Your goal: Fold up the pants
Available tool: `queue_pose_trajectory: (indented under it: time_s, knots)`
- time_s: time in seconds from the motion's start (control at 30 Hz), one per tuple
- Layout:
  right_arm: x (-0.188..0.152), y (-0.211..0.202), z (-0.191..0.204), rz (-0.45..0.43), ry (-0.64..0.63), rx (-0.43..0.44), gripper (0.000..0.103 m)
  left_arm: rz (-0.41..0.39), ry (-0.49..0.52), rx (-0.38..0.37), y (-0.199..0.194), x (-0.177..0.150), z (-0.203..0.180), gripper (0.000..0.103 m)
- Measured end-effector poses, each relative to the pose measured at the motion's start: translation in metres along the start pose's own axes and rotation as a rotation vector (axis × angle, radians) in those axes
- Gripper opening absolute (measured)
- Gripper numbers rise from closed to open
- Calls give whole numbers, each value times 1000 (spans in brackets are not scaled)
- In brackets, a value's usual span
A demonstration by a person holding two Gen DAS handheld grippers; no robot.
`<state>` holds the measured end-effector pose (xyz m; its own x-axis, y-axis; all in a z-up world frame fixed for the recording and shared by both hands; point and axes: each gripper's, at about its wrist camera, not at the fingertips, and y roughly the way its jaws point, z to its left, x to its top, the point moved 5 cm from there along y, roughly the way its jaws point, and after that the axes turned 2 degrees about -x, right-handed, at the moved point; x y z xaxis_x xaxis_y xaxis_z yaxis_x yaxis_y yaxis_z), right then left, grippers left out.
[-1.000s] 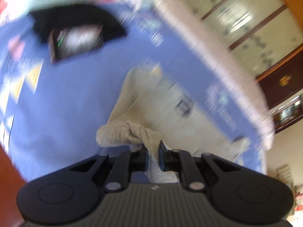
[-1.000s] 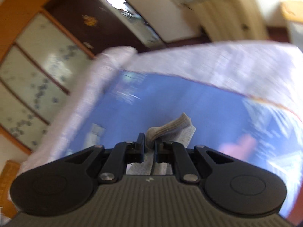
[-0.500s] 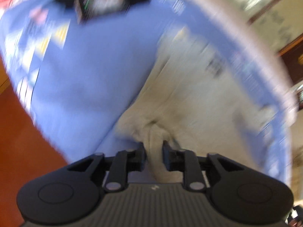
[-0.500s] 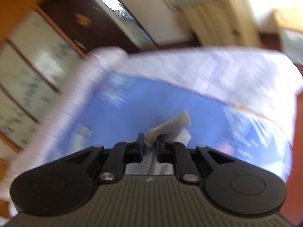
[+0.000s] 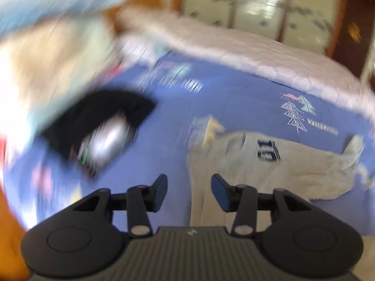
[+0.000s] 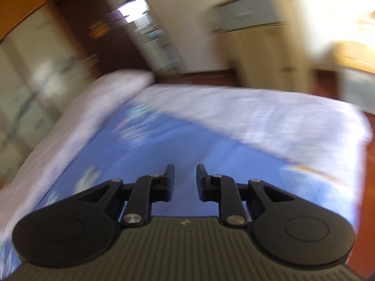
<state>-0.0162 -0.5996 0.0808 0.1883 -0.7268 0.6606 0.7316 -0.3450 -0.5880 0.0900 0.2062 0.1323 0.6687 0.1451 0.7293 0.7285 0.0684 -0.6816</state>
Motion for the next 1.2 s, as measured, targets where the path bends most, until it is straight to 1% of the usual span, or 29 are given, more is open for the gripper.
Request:
queue_pose_trajectory:
  time_s: [0.03,0.1,0.17,0.2,0.27,0.3,0.33,0.37,0.4,0.43,0.47,0.5,0.53,0.57,0.6,0.63,0.67,0.7,0.73,0.77,0.83,0.87,0.93,1.07,1.1,1.2]
  knots:
    - [-3,13,25,29,-38,51,23,-27,79,10,19,12,-17,47]
    - [-11,46,73,98,-94,136,23,-43,177,-1,59,28,-47,51]
    - [-19,81,116,158,-122,217,23,-36,246,-28,99,38,-75,59]
    - [-23,103,140,188,-136,250,23,-29,269,-31,120,40,-85,60]
    - [-27,147,180,232,-157,274,23,-6,297,-40,161,43,-103,60]
    - [-30,174,201,250,-163,282,23,-2,299,-49,175,42,-106,61]
    - [-30,197,217,258,-162,286,24,0,297,-61,188,42,-109,64]
    - [-29,214,230,261,-161,286,26,5,292,-73,201,41,-111,73]
    - [-29,239,244,265,-162,277,29,7,286,-80,212,41,-112,79]
    - [-31,263,256,272,-164,269,35,6,278,-85,224,40,-111,83]
    - [-29,275,260,282,-167,264,36,11,273,-88,231,39,-111,83]
    - [-32,298,266,295,-167,253,36,25,265,-92,239,37,-110,81]
    - [-34,303,269,304,-163,246,36,44,255,-101,245,34,-109,70]
    - [-37,313,271,318,-159,245,36,63,248,-117,252,35,-109,52]
    - [-41,326,273,332,-159,240,36,85,238,-137,257,31,-109,43]
    - [-44,335,274,341,-160,230,36,95,230,-148,257,31,-107,30]
    - [-48,336,277,349,-160,231,35,93,221,-155,257,30,-106,26]
    - [-52,341,278,372,-156,252,31,85,217,-158,256,30,-106,21]
    - [-56,341,280,393,-156,282,13,74,213,-158,252,30,-107,17]
    - [-58,342,284,403,-171,296,11,57,206,-155,246,31,-107,15]
    - [-54,328,287,346,-200,278,10,14,180,-150,228,35,-105,14]
    - [-49,318,286,316,-194,282,10,-7,163,-147,219,38,-103,14]
    - [-30,290,277,253,-155,288,10,-54,122,-154,193,45,-96,14]
    - [15,209,242,114,-97,282,9,-139,56,-178,140,55,-79,14]
    - [28,183,231,87,-82,279,9,-157,40,-189,128,56,-74,14]
    - [58,112,197,46,-27,286,9,-209,-5,-211,93,59,-60,14]
